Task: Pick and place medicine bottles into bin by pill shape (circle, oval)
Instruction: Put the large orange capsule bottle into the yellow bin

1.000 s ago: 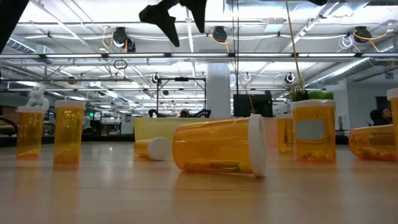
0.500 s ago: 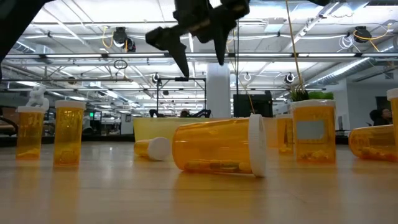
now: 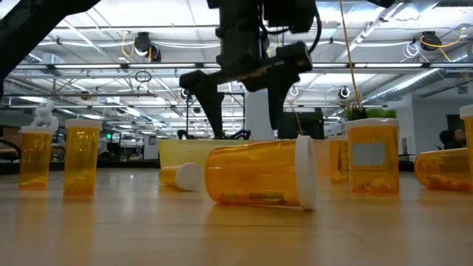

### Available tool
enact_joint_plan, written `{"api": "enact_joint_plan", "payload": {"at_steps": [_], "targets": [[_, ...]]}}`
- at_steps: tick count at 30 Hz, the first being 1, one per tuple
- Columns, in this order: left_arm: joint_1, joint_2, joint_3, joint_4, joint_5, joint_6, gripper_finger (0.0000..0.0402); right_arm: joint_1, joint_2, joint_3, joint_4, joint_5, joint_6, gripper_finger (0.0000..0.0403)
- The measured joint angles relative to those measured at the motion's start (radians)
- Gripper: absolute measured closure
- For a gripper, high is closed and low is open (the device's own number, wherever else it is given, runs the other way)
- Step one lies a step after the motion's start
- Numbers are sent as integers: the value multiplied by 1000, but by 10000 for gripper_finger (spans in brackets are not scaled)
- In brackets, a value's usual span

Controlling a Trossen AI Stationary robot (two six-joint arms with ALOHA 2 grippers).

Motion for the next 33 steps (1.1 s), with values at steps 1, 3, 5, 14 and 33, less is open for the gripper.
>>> {"api": "enact_joint_plan", "payload": {"at_steps": [1, 3, 5, 14, 33], "targets": [[4, 12, 0, 4, 1, 6, 8, 0, 0, 0, 0, 0, -4, 403], [11, 30, 0, 7, 16, 11, 9, 0, 0, 0, 0, 0, -6, 403], [15, 46, 0, 19, 29, 21, 14, 0, 0, 0, 4, 1, -7, 403], [15, 70, 0, 34, 21, 38, 77, 0, 0, 0, 8, 2, -26, 403], [27, 69, -90, 137, 25, 105, 198, 0, 0, 0, 8, 2, -26, 403]]}}
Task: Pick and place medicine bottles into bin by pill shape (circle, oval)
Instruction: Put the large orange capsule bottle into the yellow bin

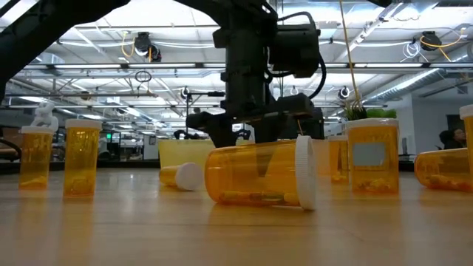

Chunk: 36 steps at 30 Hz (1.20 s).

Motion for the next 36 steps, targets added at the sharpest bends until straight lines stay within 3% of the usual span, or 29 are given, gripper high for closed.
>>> {"api": "enact_joint_plan", "payload": {"at_steps": [5, 10, 20, 29, 36], "targets": [[0, -21, 1, 0, 16, 24, 221, 0, 0, 0, 0, 0, -3, 403], [0, -75, 1, 4, 20, 31, 213, 0, 0, 0, 0, 1, -4, 403], [0, -288, 1, 36, -28, 42, 213, 0, 0, 0, 16, 1, 31, 403], [9, -512, 3, 330, -177, 212, 204, 0, 2, -1, 254, -40, 107, 403], [49, -630, 3, 544, -179, 344, 202, 0, 50, -1, 502, -148, 179, 374]]}}
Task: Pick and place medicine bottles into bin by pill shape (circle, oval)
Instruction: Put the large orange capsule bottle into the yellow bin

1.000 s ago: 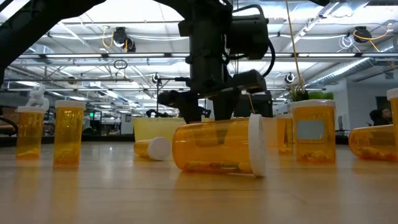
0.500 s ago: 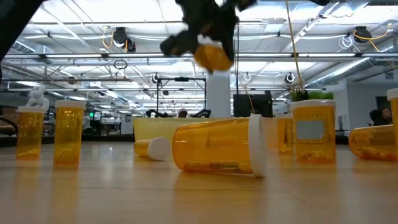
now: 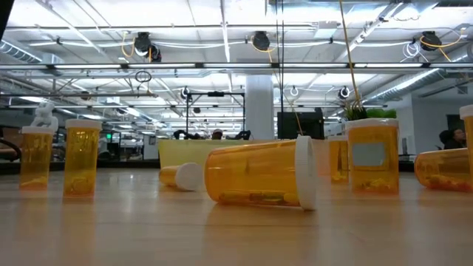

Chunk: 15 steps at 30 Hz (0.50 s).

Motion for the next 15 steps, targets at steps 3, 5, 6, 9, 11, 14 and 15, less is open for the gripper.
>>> {"api": "enact_joint_plan", "payload": {"at_steps": [3, 5, 6, 9, 11, 14, 15], "targets": [[17, -31, 0, 80, 1, 37, 202, 1, 30, 0, 90, -12, 11, 335], [28, -47, 0, 133, 10, 54, 202, 7, 49, 0, 155, -12, -1, 304], [33, -54, 0, 155, 12, 60, 202, 7, 62, 0, 178, -12, -3, 288], [39, -58, 0, 245, 18, 86, 202, 6, 94, 0, 254, -13, 6, 244], [46, -55, 0, 307, 42, 102, 202, 7, 116, 0, 313, -29, 25, 218], [52, -51, 0, 385, 67, 108, 202, 6, 151, 0, 394, -82, 55, 190], [52, -50, 0, 400, 66, 113, 202, 6, 159, 0, 420, -96, 61, 182]]}}
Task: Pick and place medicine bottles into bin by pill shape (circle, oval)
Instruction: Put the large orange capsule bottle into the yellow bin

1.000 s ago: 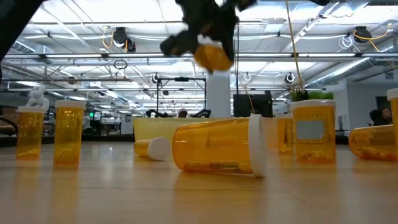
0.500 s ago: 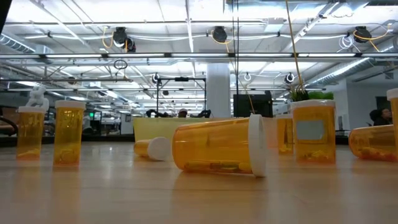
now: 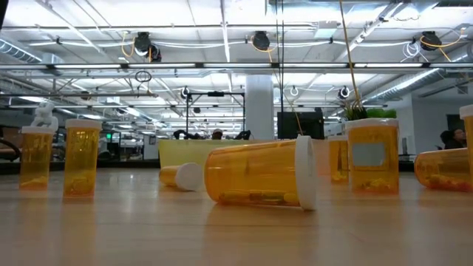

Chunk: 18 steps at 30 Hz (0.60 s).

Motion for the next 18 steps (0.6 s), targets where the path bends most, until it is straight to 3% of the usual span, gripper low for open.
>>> {"api": "enact_joint_plan", "payload": {"at_steps": [6, 18], "targets": [[0, 5, 0, -2, -2, 88, 202, 0, 23, 0, 73, -45, 19, 159], [0, 4, 0, -19, -16, 150, 201, 0, 23, 0, 73, -40, -88, 170]]}}
